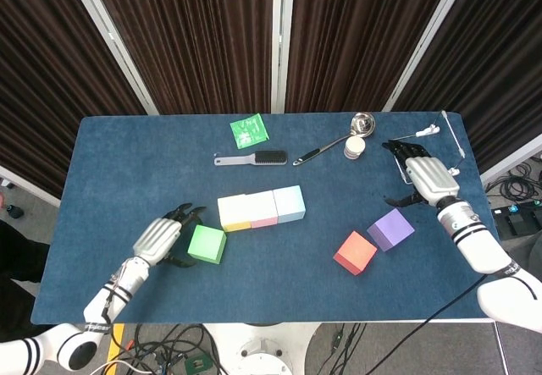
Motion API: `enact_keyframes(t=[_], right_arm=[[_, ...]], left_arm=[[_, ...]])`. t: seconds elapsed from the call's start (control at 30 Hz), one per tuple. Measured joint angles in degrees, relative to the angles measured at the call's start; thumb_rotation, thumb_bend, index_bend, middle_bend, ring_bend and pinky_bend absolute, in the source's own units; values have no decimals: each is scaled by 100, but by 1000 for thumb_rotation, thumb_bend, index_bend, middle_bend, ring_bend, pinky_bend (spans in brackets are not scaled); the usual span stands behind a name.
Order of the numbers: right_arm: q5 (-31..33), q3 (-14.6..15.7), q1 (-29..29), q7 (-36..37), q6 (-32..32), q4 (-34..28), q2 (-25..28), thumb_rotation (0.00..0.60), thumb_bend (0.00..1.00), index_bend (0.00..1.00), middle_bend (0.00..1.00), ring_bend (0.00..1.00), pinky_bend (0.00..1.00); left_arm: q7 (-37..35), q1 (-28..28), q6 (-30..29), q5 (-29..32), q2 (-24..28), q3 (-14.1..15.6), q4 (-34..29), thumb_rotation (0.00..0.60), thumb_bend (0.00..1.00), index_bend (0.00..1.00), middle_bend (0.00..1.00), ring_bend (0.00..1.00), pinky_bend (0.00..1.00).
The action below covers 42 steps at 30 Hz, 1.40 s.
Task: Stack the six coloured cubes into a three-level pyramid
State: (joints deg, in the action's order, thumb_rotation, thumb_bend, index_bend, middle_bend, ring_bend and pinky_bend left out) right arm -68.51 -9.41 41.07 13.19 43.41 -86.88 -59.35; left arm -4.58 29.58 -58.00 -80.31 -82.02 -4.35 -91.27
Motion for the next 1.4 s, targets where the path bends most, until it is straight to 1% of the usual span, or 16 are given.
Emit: enact_keyframes(t=[0.23, 0.43, 0.5, 0.6, 0.7, 0.8, 0.9, 1.03, 1.13, 1.23, 1.4], right_arm=[[69, -14, -15, -11, -125, 27, -3, 600, 51, 0, 36, 0, 0], [76, -32, -32, -7, -165, 67, -43, 600, 50, 0, 36, 0, 0], [84, -42, -35, 1, -181, 80, -51, 600, 51, 0, 36, 0, 0], [83, -61, -35, 11, -200, 98, -63, 600, 50, 0, 37, 0, 0], [82, -74, -43, 20, -207, 108, -75, 600, 50, 0, 37, 0, 0], [85, -86, -50, 16, -209, 112, -74, 600, 50, 0, 37, 0, 0], [88, -105, -62, 3, -187, 75, -32, 600, 51, 0, 38, 0, 0], [103, -165, -87, -33, -92, -22, 85, 600, 51, 0, 41, 0, 0], [140, -230, -128, -69, 47, -116, 171, 600, 50, 0, 45, 0, 0], [225, -259, -158, -213, 133, -177, 244, 600, 44, 0, 48, 0, 0], [629, -329, -236, -536, 326, -366, 403, 600, 40, 0, 52, 0, 0]], left_arm=[[-71, 21, -110, -85, -116, 8, 137, 600, 103, 92, 313, 26, 183], [-91, 26, -170, -78, -206, 9, 238, 600, 131, 103, 344, 37, 184], [-104, 25, -193, -78, -240, 9, 274, 600, 155, 105, 352, 41, 184], [-115, 20, -206, -61, -258, 17, 285, 600, 229, 109, 356, 45, 196], [-113, 11, -209, -36, -199, 19, 210, 600, 288, 109, 359, 46, 208], [-61, -34, -302, -9, -66, 6, 53, 600, 298, 109, 368, 50, 209], [11, -155, -486, 105, 114, -22, -178, 600, 288, 108, 373, 61, 212], [176, -316, -767, 431, 369, -165, -533, 600, 284, 108, 395, 83, 215], [489, -380, -956, 726, 498, -335, -789, 600, 283, 108, 408, 86, 215], [928, -389, -1105, 1125, 575, -543, -1100, 600, 283, 108, 425, 97, 215], [1466, -261, -1140, 2084, 620, -916, -1653, 600, 283, 108, 442, 116, 215]])
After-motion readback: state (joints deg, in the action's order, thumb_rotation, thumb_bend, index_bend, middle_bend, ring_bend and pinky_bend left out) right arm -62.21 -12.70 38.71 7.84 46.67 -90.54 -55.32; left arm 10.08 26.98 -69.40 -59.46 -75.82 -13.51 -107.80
